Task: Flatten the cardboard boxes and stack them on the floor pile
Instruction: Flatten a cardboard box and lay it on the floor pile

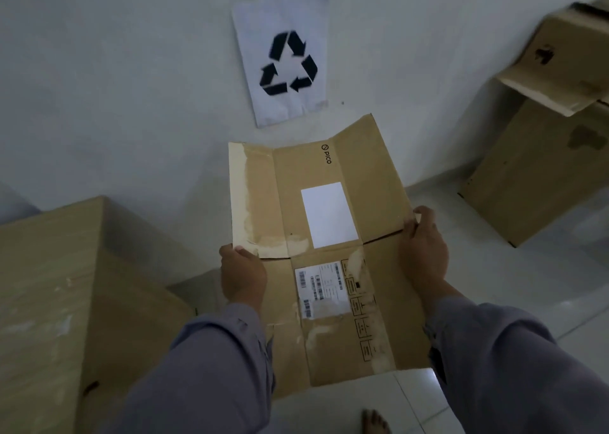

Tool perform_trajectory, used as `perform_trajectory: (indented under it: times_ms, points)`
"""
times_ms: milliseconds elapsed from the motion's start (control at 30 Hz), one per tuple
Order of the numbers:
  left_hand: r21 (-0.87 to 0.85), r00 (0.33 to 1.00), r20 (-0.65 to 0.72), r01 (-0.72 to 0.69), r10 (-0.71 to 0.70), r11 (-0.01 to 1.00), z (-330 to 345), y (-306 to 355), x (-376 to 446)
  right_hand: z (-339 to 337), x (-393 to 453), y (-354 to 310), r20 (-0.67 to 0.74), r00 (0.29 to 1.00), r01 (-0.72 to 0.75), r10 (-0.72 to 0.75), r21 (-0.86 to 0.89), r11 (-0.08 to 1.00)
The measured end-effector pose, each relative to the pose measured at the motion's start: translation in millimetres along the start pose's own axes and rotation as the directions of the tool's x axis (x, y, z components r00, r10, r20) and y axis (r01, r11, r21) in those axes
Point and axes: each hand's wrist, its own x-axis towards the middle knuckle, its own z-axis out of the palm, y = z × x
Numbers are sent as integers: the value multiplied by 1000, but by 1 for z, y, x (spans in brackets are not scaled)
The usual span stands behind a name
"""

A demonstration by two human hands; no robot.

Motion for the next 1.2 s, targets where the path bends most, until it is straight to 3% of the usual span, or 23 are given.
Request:
perform_trajectory:
  times_ms: [300, 500, 633, 867, 1067, 1200]
  points:
    - [82, 992, 34, 122, -125, 989, 143, -32, -23, 72, 52, 107, 180, 983, -9, 14, -33, 999]
    - [34, 967, 65, 246, -248, 969, 260, -109, -11, 171, 65, 200, 336, 941, 40, -26, -34, 999]
    - [-12, 937, 89, 340, -338, 940, 344, -172, -4, 247, 67, 261, 347, 937, 59, -37, -53, 997]
    - [-31, 918, 114, 385, -380, 922, 479, -272, 22, 375, 73, 359, 391, 920, 46, -37, -12, 999]
    - [-20, 916, 161, 375, -367, 927, 574, -340, 34, 451, 61, 437, 443, 894, -52, 71, -57, 997]
    - [-13, 906, 195, 387, -377, 922, 601, -360, 33, 469, 37, 481, 413, 856, -130, 311, -410, 903]
